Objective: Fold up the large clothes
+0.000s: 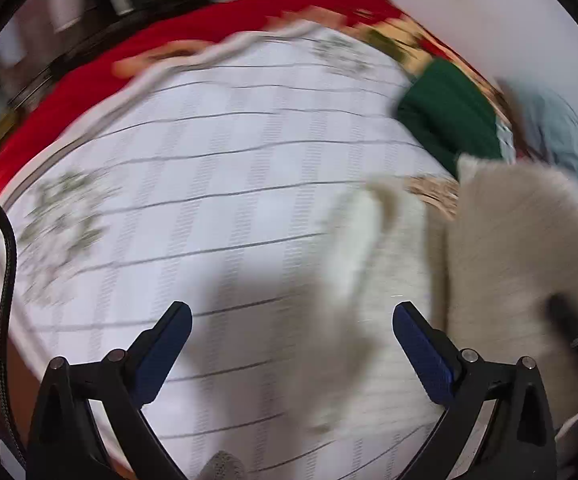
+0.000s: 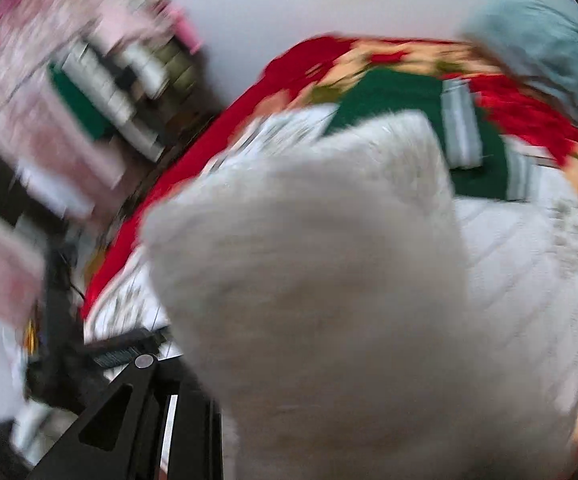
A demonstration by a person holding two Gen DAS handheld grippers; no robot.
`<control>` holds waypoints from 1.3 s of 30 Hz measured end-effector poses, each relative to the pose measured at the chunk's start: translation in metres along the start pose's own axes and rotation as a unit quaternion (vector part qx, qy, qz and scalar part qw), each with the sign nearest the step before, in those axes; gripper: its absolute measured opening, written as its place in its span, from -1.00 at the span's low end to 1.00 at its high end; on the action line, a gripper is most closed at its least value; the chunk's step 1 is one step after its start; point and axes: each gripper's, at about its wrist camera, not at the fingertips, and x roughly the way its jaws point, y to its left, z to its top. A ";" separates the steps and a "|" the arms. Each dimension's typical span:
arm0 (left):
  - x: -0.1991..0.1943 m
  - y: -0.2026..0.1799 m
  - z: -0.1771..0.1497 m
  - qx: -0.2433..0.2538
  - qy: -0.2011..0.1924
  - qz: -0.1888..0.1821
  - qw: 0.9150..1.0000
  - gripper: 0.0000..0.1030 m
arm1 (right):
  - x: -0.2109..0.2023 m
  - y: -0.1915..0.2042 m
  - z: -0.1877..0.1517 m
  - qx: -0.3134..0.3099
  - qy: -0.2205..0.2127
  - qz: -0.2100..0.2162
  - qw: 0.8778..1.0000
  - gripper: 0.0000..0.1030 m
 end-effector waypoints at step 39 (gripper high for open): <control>0.074 0.011 -0.069 0.078 0.105 0.069 0.989 1.00 | 0.071 -0.087 -0.028 0.183 0.211 -0.042 0.959 -0.35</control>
